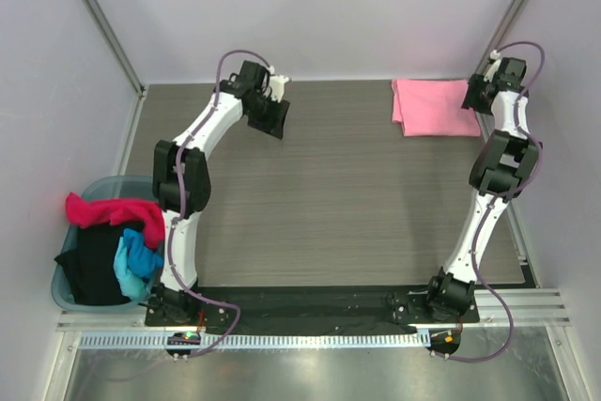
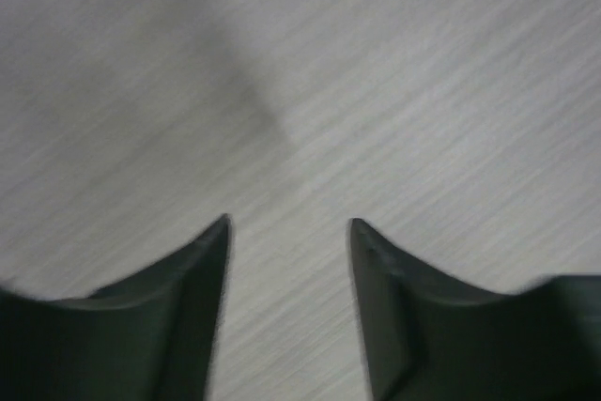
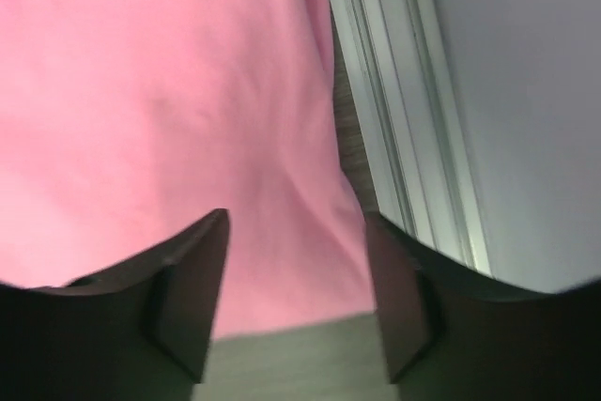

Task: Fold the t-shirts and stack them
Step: Reset both grippers

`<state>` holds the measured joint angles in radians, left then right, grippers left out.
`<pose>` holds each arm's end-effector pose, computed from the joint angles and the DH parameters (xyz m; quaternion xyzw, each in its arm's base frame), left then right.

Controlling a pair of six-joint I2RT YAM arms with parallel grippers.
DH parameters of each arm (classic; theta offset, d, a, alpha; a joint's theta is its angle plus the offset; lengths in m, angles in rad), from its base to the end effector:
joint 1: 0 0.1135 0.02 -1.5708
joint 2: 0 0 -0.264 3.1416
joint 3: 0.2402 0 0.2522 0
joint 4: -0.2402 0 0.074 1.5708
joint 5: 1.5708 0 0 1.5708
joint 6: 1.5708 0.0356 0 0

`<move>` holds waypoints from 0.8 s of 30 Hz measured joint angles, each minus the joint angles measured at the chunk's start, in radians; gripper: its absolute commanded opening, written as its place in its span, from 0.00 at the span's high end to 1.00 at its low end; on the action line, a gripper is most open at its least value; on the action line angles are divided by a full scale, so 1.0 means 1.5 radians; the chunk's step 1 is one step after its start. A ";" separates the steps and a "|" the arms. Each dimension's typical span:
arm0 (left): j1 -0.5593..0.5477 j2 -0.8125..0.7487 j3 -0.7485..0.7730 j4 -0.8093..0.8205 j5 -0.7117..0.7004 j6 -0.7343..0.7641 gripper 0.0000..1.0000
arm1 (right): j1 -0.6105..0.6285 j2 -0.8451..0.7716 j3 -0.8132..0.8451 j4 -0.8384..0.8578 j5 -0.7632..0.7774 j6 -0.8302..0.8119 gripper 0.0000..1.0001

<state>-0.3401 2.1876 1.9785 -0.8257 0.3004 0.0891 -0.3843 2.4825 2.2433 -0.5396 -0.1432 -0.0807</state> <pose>0.4489 -0.1700 0.2438 0.2418 0.9231 -0.1759 0.2417 0.5198 -0.2047 0.1987 0.1119 0.9138 -0.0244 0.3896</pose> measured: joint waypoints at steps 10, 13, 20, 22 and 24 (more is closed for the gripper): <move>0.044 -0.121 0.030 0.032 0.003 -0.022 0.07 | 0.039 -0.384 -0.241 0.057 -0.086 0.014 0.00; 0.071 -0.193 -0.024 0.033 0.009 -0.032 0.04 | 0.121 -0.481 -0.347 0.060 -0.097 0.010 0.00; 0.093 -0.290 -0.116 0.023 -0.042 -0.037 0.00 | 0.314 -0.538 -0.495 -0.006 -0.015 0.017 0.00; 0.092 -0.310 -0.138 0.013 -0.054 -0.035 0.00 | 0.341 -0.567 -0.535 -0.029 0.002 0.018 0.00; 0.094 -0.337 -0.169 0.006 -0.066 -0.032 0.00 | 0.353 -0.596 -0.556 -0.047 0.013 0.020 0.00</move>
